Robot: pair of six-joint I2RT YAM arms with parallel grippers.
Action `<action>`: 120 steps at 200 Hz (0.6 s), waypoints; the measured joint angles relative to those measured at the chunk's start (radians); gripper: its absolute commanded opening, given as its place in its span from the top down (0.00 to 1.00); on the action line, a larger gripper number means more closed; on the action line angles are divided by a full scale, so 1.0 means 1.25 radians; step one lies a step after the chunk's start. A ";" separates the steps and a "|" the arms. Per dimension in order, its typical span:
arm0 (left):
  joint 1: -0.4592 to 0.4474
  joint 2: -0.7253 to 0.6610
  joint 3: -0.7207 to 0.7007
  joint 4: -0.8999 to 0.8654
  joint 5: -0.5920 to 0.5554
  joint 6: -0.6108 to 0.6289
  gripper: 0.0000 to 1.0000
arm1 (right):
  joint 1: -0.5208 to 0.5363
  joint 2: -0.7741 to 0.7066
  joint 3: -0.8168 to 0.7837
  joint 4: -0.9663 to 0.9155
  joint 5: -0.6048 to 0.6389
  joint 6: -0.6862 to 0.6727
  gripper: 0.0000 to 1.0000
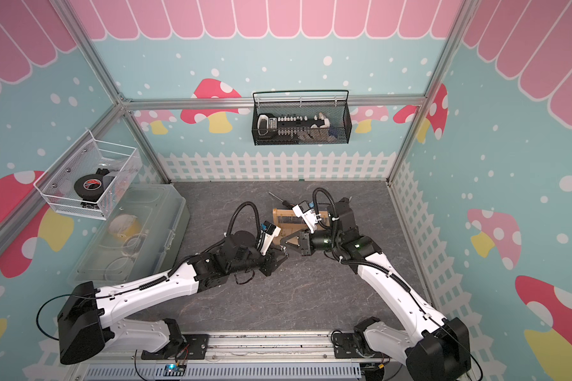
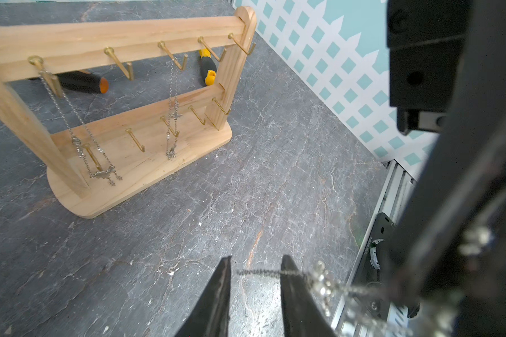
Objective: Hang the necklace on the jewelry display stand
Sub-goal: Pick up the necklace from the center of the board.
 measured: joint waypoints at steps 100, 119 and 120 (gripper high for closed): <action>0.000 0.001 -0.003 0.035 -0.025 -0.004 0.83 | 0.015 0.000 -0.004 0.054 -0.012 0.041 1.00; 0.000 0.001 -0.003 0.042 -0.034 -0.007 0.88 | 0.015 -0.001 -0.004 0.065 -0.018 0.049 1.00; 0.000 0.001 -0.003 0.042 -0.035 -0.006 0.88 | 0.015 -0.002 -0.004 0.066 -0.018 0.049 1.00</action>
